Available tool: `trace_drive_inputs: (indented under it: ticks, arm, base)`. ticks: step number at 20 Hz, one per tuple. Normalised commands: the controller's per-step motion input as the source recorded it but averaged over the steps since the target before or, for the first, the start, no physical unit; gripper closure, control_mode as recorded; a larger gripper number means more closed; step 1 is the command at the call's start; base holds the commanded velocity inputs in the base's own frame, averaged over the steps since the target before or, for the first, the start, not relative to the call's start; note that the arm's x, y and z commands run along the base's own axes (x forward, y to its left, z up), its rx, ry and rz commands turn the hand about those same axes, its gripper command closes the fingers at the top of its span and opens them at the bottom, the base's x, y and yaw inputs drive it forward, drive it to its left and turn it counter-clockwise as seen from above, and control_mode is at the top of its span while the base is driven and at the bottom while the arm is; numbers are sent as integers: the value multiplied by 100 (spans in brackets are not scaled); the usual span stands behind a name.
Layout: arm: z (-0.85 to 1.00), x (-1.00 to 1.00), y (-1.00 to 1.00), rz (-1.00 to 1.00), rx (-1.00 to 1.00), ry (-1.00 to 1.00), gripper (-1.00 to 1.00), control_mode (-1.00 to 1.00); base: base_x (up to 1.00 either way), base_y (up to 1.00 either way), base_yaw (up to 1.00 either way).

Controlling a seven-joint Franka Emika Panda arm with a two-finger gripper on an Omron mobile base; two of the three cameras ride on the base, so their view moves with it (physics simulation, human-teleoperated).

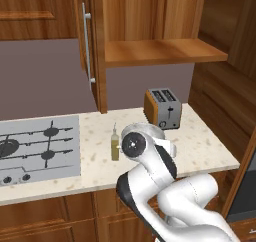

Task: Retrieve the bottle and the shaker from the cabinet and place them next to the mixing bowl on the counter. Then add garlic from the fridge to the mixing bowl.

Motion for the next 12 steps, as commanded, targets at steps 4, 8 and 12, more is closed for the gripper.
trace_drive_inputs:
  ticks: [4,8,12]
  arm:
    - [-60,23,0,0,0,-17,100,-100]
    - [-52,18,-1,0,0,-7,100,-100]
    - [-55,20,-1,0,0,-8,100,-100]
  base:
    - [0,0,0]
    - [0,0,0]
    - [0,0,0]
